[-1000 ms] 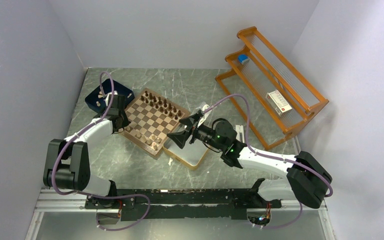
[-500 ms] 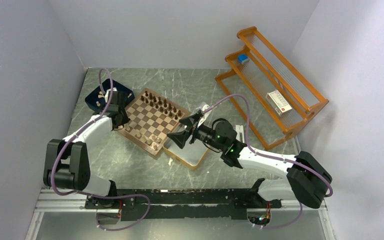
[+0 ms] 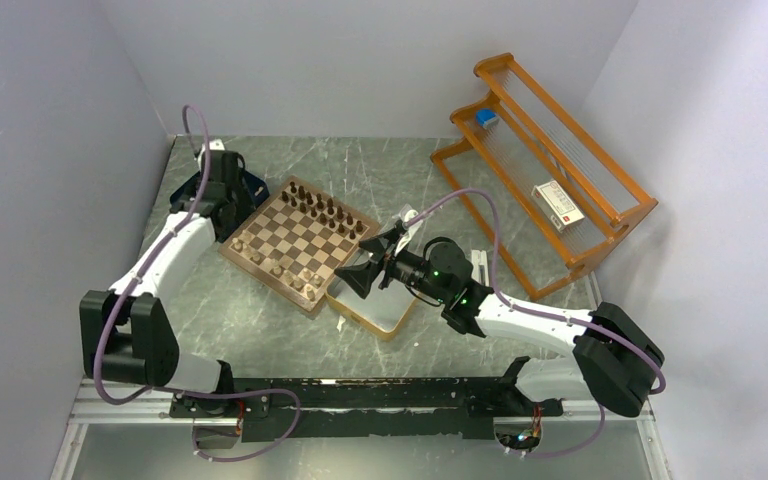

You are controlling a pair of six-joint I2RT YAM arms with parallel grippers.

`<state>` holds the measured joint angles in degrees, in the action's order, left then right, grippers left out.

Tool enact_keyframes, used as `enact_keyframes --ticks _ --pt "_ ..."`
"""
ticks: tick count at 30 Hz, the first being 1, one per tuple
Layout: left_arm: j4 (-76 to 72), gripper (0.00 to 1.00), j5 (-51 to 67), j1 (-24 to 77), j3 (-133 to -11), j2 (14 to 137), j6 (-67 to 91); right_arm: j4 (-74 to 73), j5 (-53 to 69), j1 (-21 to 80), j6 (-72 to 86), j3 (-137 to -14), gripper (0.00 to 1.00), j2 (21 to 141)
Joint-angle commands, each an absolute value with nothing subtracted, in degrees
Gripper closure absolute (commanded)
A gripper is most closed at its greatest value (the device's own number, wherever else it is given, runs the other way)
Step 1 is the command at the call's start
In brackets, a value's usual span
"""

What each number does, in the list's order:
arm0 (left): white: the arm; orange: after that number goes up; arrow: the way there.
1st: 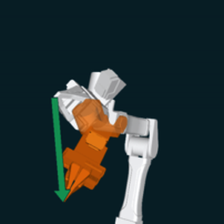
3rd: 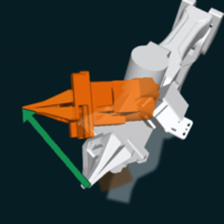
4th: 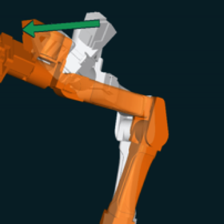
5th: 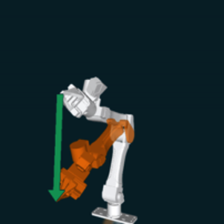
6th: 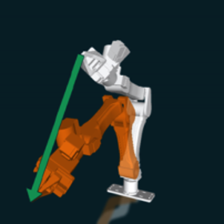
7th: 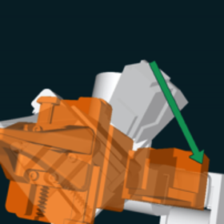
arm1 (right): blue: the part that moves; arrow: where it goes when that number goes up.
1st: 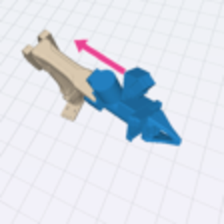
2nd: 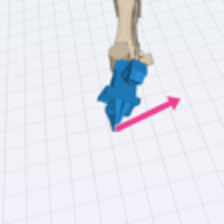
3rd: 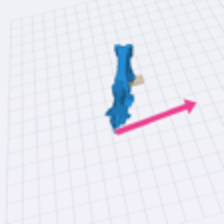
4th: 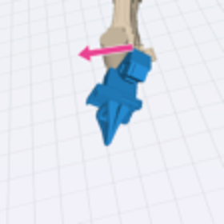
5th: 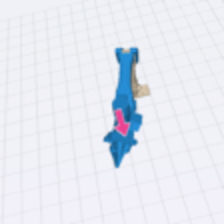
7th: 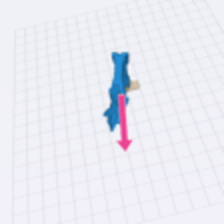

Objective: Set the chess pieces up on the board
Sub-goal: Place the chess piece on the chessboard, then pick up the chess piece from the storage box.

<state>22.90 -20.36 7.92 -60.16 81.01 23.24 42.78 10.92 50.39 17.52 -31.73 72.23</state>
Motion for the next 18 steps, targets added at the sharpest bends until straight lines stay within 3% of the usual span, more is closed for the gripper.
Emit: enact_keyframes --ticks 1,10,18 --pt "24.09 0.5 -19.92 3.7 -66.43 82.87 19.39 39.53 8.95 50.16 18.73 -33.59 0.0 71.36" --pt "14.88 0.53 -21.39 -2.76 -75.55 96.64 11.49 39.89 11.72 50.15 19.41 -35.48 0.0 71.13" --pt "8.21 0.58 -7.32 -3.92 -79.57 108.91 -15.95 36.78 10.82 50.17 17.87 -38.68 0.0 73.24"
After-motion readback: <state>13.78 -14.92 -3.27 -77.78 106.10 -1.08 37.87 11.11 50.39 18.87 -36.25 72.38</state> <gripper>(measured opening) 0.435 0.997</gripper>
